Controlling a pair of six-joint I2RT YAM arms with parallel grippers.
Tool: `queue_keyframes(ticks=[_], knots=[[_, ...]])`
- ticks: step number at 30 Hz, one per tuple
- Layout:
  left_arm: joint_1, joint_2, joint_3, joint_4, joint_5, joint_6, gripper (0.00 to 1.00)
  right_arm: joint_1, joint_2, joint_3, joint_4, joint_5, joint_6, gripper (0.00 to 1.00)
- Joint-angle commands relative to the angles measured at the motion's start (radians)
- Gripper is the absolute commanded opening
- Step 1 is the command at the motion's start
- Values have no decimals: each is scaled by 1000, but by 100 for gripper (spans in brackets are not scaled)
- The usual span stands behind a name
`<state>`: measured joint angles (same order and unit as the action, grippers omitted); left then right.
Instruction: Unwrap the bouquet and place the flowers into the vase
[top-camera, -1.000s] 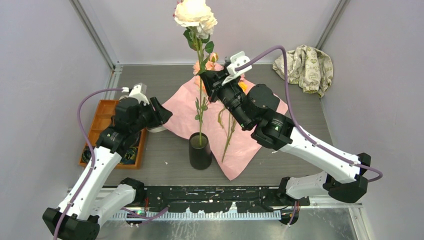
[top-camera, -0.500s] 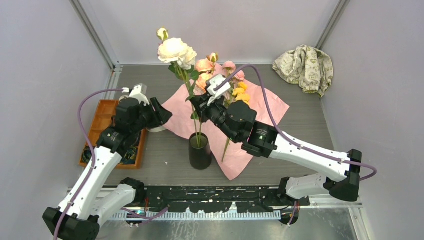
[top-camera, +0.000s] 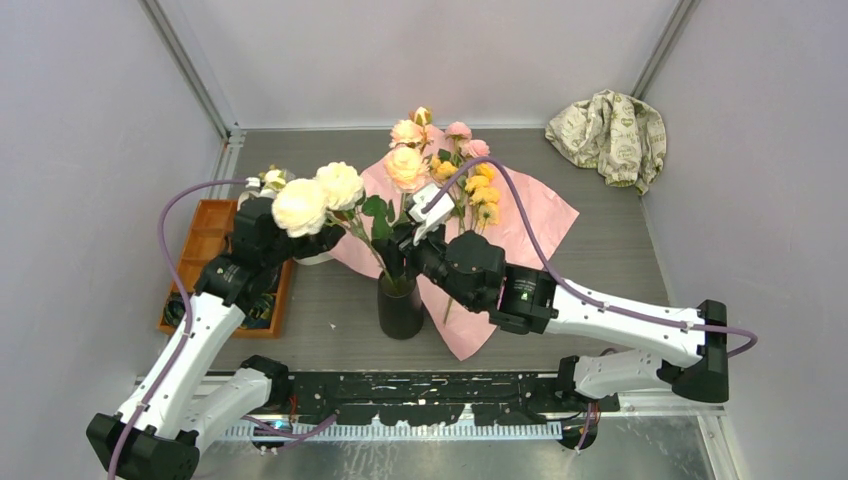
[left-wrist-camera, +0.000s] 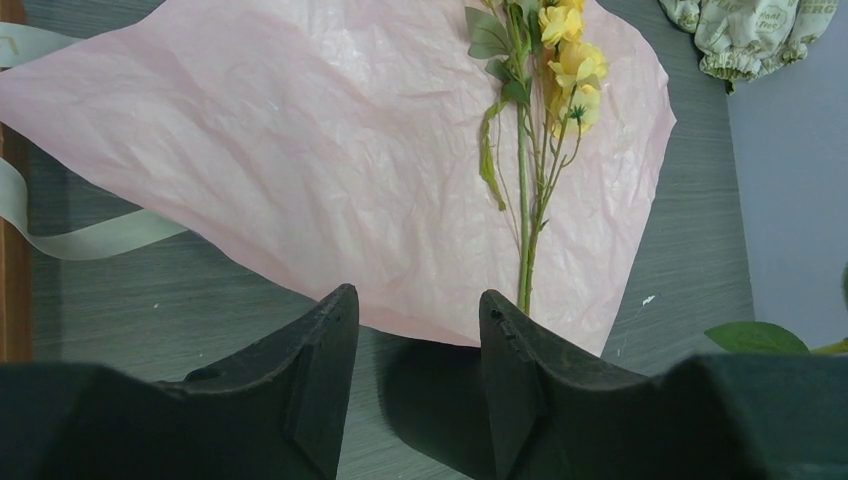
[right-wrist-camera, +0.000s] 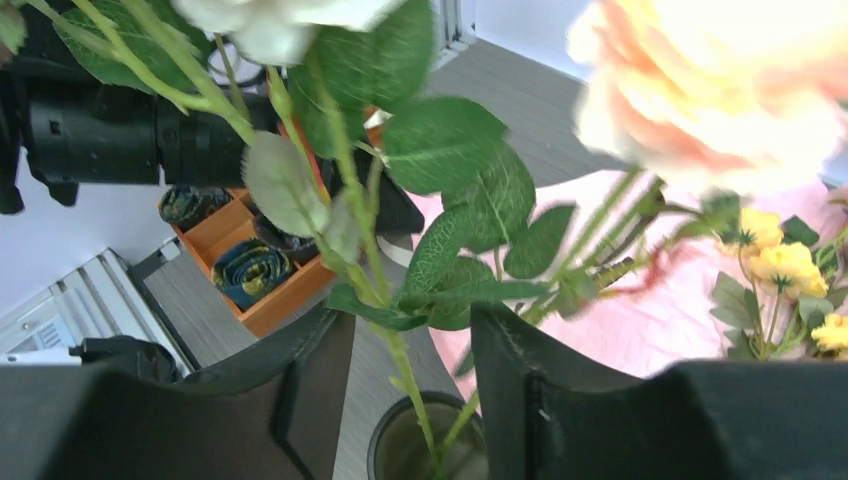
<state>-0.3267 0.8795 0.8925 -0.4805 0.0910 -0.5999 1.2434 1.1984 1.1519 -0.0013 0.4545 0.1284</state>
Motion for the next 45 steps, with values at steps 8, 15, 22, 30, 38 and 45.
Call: queue_keyframes(ticks=[8,15,22,30,38,45], knots=[[5,-7,1,46,5,-5,49,11,-167,-82,-84,172,88,62],[4,-22,6,22,-45,4,49,12,-250,-81,-257,562,194,59],[5,-27,8,9,-74,4,49,11,-304,-118,-350,812,339,60],[4,-28,2,1,-80,2,49,9,-310,-130,-403,859,407,78],[4,-31,-5,1,-82,-4,49,9,-296,-110,-641,906,642,78],[4,-28,-9,3,-78,-9,50,8,-236,-101,-973,896,1014,78]])
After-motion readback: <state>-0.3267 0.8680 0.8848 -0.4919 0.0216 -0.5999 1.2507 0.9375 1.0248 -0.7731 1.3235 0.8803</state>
